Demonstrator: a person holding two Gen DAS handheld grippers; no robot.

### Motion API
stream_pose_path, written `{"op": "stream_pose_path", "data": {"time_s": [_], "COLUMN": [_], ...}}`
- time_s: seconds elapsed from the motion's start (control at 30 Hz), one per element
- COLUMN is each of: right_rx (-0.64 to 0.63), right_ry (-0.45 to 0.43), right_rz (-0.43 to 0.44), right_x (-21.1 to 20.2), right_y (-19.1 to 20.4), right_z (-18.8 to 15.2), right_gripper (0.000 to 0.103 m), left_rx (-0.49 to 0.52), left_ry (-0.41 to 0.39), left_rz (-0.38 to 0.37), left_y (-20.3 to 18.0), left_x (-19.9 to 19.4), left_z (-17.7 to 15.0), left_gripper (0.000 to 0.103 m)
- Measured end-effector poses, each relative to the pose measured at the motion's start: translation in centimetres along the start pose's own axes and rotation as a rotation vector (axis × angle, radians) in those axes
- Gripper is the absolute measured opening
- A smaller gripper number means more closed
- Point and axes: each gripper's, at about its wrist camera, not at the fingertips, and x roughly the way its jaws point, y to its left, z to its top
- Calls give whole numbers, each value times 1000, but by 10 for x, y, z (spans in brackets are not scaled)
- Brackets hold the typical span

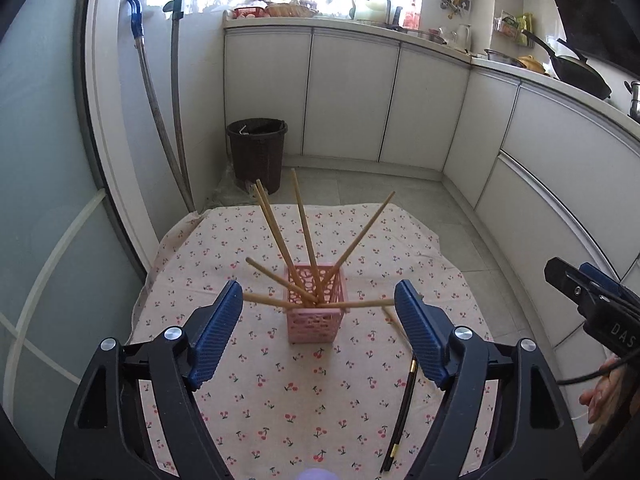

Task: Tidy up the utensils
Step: 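Release the right tool's chopstick into the holder and pull both tools back, then lower the right tool and grasp another wooden chopstick, then carry the wooden chopstick in the right tool into the pink holder and open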

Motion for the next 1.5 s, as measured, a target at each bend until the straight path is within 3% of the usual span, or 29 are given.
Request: {"op": "stream_pose_path", "data": {"time_s": [0.13,0.3,0.43,0.57,0.67,0.7,0.73,0.77,0.8,0.83,1.03,1.27,1.5], "right_rx": [-13,-156,-177,-221,-241,-255,-267,-262,-251,-245,-209,-187,-165], "right_ry": [207,442,491,518,588,593,556,552,543,536,385,179,47], "right_rz": [10,115,147,136,110,80,77,81,80,78,71,77,85], "right_x": [52,142,196,245,279,287,287,290,291,290,253,145,53], "right_y": [-31,-25,-5,13,22,25,28,29,28,28,15,4,7], "right_z": [-15,-41,-43,-40,-47,-50,-48,-48,-47,-47,-46,-9,30], "right_gripper": [87,87,87,85,60,45,39,30,13,7,7,7,7], "left_rx": [15,80,129,128,130,125,119,107,92,80,11,-88,-136], "left_ry": [31,16,-62,-77,-82,-85,-85,-87,-92,-97,-89,-97,-98], "left_rz": [-21,-39,-13,-15,-12,-13,-19,-27,-36,-44,-49,-77,-63], "left_y": [-4,-22,-23,-17,-12,-9,-8,-5,-3,-1,16,35,44], "left_x": [3,-1,-12,-14,-12,-12,-12,-12,-13,-15,-15,-23,-22], "left_z": [-9,-15,-17,-19,-19,-17,-16,-15,-14,-13,-9,-2,0], "left_gripper": [77,78,82,84,84,84,84,84,84,84,84,84,84]}}
